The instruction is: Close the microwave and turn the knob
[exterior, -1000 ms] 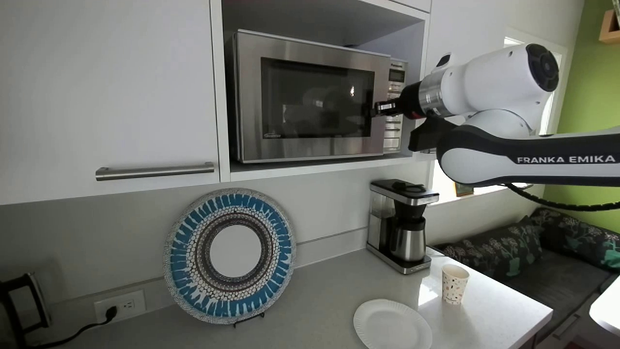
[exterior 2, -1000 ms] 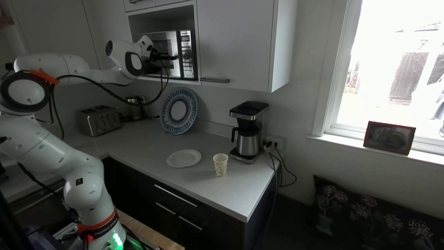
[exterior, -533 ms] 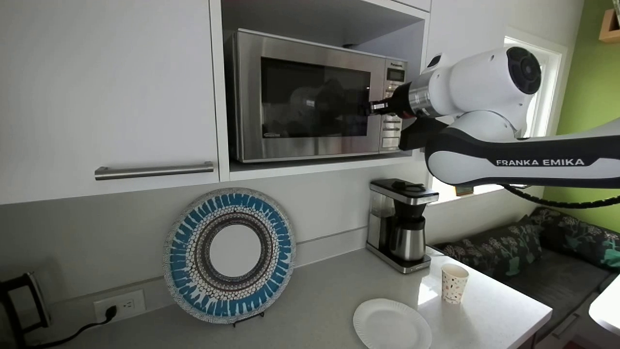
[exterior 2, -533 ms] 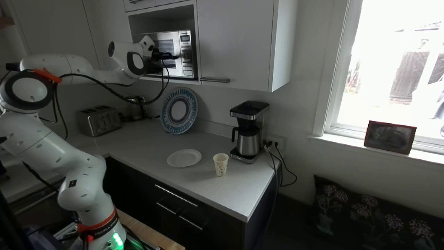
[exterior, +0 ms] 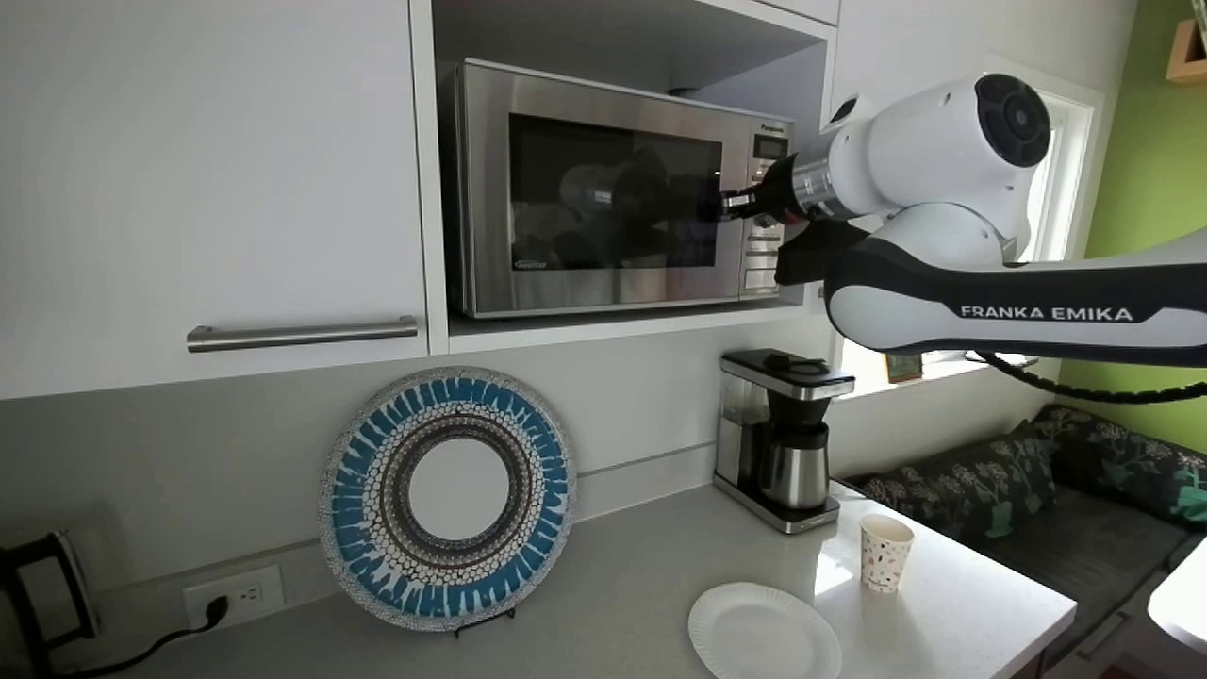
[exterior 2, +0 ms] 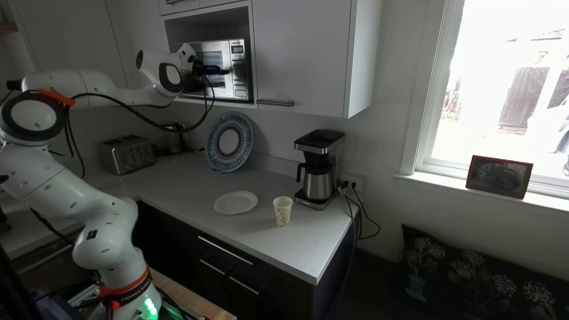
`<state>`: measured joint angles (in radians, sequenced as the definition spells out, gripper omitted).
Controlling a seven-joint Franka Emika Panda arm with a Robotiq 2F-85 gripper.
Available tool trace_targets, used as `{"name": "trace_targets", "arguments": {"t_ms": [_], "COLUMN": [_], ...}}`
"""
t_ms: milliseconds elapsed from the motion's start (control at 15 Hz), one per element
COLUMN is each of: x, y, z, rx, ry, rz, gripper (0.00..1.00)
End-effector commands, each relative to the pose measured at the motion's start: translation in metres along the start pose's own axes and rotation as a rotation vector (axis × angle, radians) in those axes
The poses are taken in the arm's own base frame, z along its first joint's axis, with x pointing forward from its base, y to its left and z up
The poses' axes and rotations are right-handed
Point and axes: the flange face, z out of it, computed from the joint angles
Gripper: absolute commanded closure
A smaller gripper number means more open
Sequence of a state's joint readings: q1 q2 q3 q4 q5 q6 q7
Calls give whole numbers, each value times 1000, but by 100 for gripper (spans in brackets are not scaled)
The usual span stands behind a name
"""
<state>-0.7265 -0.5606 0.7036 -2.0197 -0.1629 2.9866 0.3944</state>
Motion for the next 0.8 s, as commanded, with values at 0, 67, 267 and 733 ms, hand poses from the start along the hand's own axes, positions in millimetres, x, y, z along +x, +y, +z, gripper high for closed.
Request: {"name": "trace_targets", "arguments": {"t_ms": [0, 67, 267, 733], "x": [20, 24, 28, 30], "y": [16, 23, 41, 48], "z": [-27, -34, -49, -54], "rx": [-116, -150, -219, -195], "ry": [-54, -74, -178, -225], "rz": [36, 43, 68, 89], "gripper": [56, 47, 25, 10]}}
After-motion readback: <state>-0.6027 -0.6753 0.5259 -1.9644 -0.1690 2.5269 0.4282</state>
